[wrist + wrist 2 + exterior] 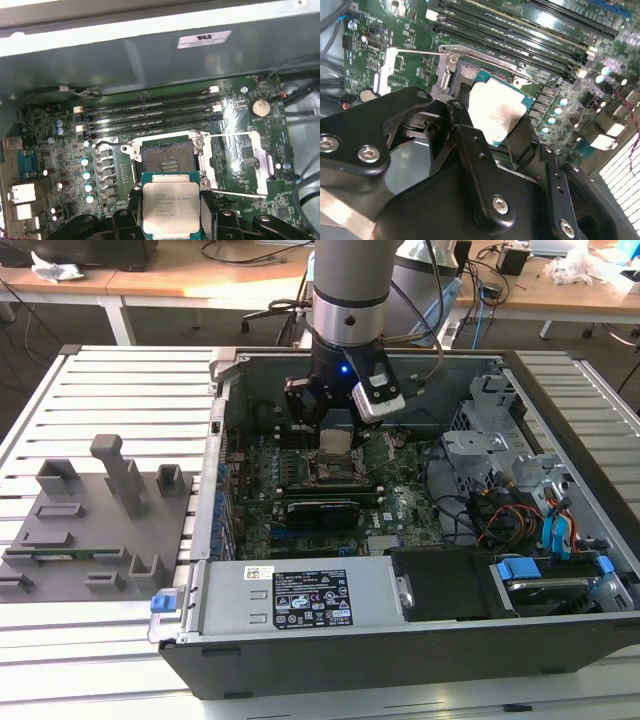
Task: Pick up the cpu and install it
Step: 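Place the cpu into insertion slot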
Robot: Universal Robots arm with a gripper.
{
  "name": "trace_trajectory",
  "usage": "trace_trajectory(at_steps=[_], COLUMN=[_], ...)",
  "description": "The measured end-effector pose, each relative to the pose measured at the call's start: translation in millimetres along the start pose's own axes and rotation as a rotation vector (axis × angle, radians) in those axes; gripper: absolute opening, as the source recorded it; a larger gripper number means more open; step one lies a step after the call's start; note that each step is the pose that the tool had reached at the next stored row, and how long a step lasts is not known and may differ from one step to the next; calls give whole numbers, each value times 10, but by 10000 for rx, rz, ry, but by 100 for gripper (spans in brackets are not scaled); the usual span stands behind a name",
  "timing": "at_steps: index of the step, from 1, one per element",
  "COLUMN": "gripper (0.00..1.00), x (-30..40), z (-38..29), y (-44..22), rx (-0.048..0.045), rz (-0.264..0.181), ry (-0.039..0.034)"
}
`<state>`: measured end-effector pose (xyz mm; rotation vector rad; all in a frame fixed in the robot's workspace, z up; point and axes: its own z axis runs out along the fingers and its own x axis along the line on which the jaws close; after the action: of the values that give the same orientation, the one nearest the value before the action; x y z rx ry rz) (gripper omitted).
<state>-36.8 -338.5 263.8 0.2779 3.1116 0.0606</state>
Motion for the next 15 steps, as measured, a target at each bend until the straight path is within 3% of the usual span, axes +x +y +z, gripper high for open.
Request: trace_trajectory(at_steps=[1,15], gripper=[55,55], x=[0,0], z=[1,4], y=[0,0], rx=[8,46], rz=[618,3437], ry=[-25,-137])
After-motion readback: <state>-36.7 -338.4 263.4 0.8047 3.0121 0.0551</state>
